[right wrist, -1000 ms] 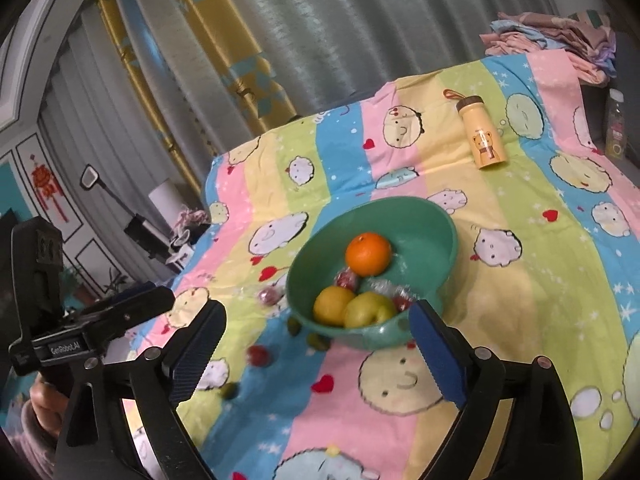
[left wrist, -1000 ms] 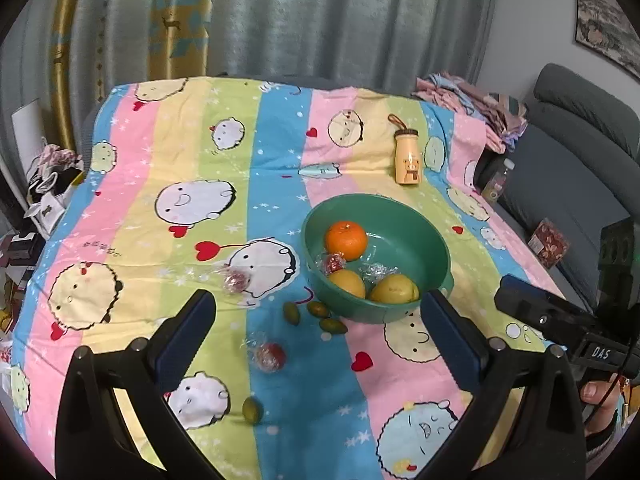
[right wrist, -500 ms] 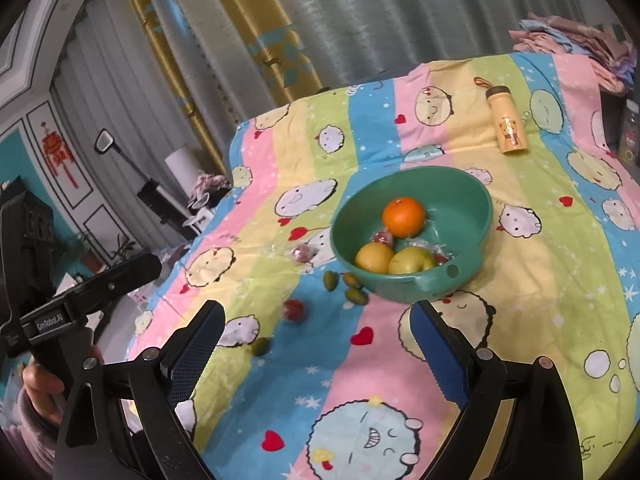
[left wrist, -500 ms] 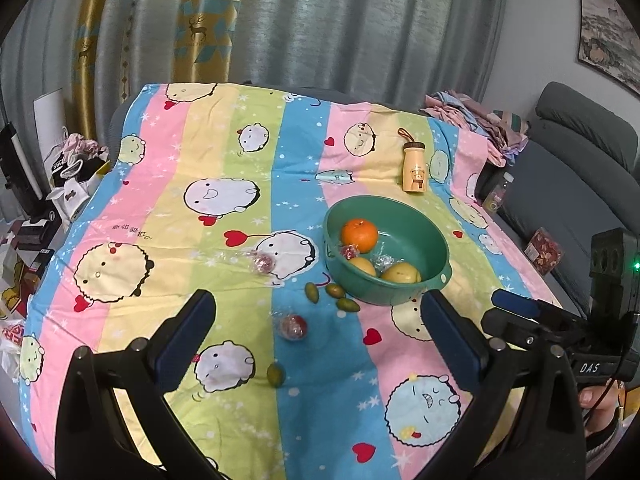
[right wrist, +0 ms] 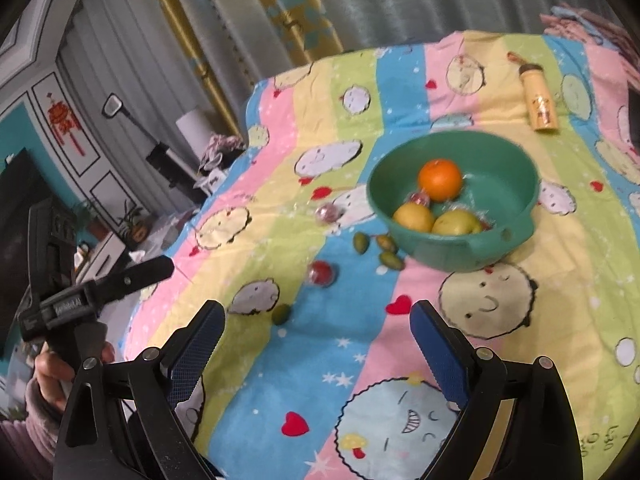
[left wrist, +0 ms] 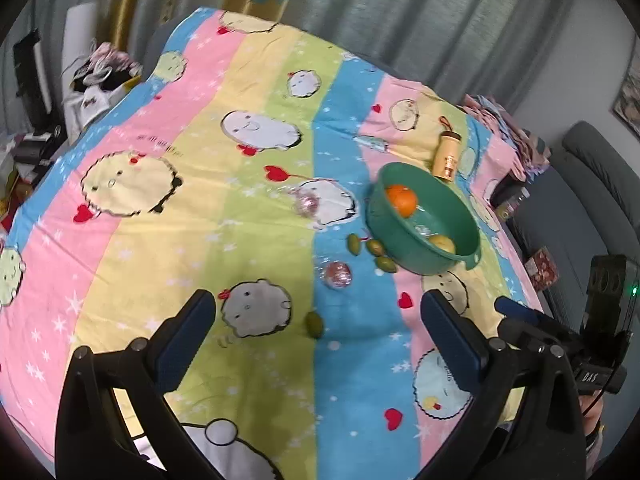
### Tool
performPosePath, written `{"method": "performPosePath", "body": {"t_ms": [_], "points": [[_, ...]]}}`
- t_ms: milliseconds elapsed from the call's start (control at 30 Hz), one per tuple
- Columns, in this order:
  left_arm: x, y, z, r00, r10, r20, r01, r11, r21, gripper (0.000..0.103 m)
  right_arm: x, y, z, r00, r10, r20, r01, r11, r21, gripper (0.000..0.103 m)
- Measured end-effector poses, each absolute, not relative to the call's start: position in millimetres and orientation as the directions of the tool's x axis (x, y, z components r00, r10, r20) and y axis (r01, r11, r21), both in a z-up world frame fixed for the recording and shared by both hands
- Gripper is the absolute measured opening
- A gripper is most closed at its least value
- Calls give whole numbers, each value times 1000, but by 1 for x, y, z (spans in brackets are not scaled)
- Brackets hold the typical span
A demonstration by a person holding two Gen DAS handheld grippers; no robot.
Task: Organize fruits
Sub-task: 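Reach the right gripper to the plastic-wrapped red fruit and close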
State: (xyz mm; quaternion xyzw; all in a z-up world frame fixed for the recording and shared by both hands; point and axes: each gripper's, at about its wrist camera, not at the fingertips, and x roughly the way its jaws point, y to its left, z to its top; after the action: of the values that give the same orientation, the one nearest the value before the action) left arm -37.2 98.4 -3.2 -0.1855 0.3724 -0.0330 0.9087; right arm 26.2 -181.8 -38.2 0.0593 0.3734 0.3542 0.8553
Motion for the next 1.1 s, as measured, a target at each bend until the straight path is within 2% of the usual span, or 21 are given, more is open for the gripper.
{"method": "performPosePath", "body": {"t_ms": [567, 1100], "points": [[-17, 122, -54, 661, -245, -710, -104, 906, -410, 103, 50, -115, -80, 410, 609, -679, -640, 722, 262, 94], [-4, 141, -72, 648, -255, -718, -112, 900, -421, 103, 115, -53, -117, 371, 550, -748, -637, 737, 226, 59]]}}
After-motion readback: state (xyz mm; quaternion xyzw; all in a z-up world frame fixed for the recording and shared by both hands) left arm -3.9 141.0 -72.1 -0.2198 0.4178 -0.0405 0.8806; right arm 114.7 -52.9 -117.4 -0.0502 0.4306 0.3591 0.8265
